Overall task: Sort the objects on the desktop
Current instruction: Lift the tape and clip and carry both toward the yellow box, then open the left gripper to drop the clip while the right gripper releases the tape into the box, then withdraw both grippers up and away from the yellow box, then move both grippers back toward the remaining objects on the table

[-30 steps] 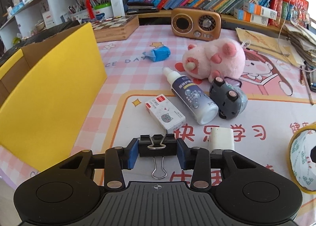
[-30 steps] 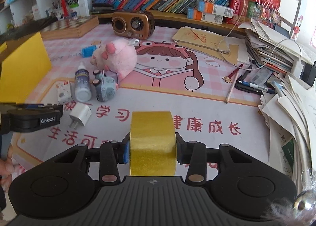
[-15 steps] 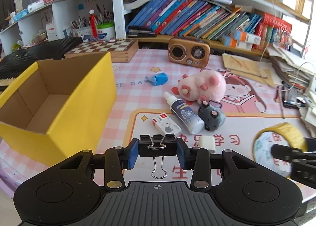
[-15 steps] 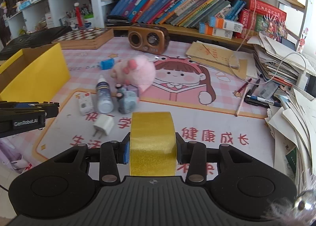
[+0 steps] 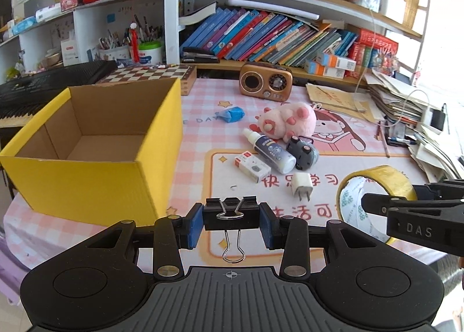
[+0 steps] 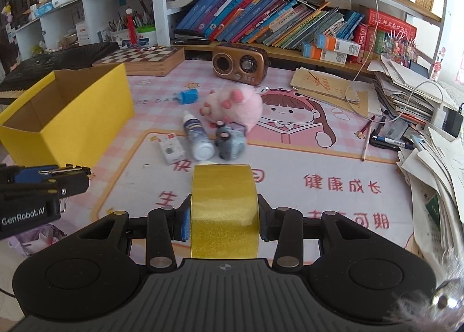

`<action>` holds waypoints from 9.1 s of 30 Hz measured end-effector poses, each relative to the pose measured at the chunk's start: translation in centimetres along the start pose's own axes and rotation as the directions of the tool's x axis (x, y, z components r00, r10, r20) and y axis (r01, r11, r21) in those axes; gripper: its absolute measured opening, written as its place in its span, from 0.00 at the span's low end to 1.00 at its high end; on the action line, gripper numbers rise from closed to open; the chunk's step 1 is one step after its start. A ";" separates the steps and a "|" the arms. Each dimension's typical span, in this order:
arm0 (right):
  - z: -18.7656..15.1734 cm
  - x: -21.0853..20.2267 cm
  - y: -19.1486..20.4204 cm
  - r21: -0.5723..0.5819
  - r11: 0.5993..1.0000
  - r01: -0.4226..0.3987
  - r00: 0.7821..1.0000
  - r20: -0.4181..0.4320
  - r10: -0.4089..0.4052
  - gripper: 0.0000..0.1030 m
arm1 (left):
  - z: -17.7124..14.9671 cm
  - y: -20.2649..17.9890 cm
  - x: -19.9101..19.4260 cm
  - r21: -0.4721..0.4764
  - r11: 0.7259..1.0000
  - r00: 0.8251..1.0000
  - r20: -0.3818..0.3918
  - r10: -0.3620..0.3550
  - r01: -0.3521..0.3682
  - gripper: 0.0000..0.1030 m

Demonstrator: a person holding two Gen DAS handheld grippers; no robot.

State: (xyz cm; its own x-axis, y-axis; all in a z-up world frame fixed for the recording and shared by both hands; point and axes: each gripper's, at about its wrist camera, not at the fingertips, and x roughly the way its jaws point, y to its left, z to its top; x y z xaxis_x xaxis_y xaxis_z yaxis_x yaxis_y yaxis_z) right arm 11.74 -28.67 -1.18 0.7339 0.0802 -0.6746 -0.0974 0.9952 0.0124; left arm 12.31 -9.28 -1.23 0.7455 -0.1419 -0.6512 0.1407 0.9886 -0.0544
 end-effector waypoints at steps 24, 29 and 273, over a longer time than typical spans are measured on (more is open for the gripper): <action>-6.6 -5.7 16.2 0.061 0.998 -0.031 0.999 -0.019 0.033 0.38 | -7.2 12.7 -9.8 0.038 0.999 1.000 0.001 -0.011 0.011 0.38; -6.5 -6.4 18.4 0.024 0.998 -0.058 0.998 -0.008 0.058 0.38 | -7.9 14.6 -11.3 0.009 1.000 1.000 0.019 0.005 -0.006 0.38; -6.7 -3.2 7.1 0.085 0.984 0.154 0.987 -0.050 -0.150 0.68 | -4.6 4.7 -2.4 0.101 0.994 0.991 -0.121 0.050 -0.038 0.98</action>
State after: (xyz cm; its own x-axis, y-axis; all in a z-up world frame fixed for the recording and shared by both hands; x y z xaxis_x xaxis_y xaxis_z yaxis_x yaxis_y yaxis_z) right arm 4.19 -22.22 -3.85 0.7057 -0.0728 -0.7047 0.0741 0.9968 -0.0289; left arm 8.17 -4.04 -3.40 0.6673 -0.0849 -0.7399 0.1777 0.9829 0.0475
